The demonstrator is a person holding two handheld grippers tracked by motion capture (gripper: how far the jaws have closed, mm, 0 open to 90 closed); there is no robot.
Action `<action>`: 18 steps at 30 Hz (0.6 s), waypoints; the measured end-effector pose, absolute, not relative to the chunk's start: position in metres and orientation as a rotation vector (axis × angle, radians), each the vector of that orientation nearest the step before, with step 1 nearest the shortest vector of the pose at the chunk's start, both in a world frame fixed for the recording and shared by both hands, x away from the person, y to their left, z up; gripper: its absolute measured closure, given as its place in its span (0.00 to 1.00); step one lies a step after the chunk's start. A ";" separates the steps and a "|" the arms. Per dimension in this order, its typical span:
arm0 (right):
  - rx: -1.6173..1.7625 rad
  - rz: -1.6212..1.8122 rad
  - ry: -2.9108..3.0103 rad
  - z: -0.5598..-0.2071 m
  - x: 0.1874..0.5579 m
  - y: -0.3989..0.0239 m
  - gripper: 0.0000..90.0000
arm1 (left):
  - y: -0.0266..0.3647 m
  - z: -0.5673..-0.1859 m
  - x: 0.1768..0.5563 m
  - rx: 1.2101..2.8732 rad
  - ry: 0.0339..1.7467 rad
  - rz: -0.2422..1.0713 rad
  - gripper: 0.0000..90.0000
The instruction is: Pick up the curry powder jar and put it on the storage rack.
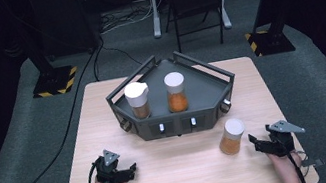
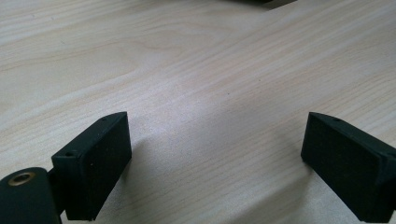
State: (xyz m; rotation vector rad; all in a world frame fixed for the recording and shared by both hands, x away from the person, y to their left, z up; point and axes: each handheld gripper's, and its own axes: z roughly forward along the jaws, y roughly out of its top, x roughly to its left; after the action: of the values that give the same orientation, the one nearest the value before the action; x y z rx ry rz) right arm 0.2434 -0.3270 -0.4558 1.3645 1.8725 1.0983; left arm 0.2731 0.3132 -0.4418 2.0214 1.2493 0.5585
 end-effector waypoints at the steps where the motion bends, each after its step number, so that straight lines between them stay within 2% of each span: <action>1: 1.361 1.103 1.871 -0.456 0.243 -0.327 0.21 | 0.313 -0.442 0.273 2.021 1.249 0.559 0.09; 18: 1.345 1.065 1.862 -0.456 0.240 -0.320 0.20 | 0.313 -0.442 0.273 2.020 1.252 0.560 0.09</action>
State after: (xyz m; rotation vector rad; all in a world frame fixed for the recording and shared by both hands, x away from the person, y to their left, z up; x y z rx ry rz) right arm 0.2399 -0.3198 -0.4564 1.3451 1.8619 1.0645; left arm 0.2726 0.3127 -0.4418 2.0200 1.2524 0.5602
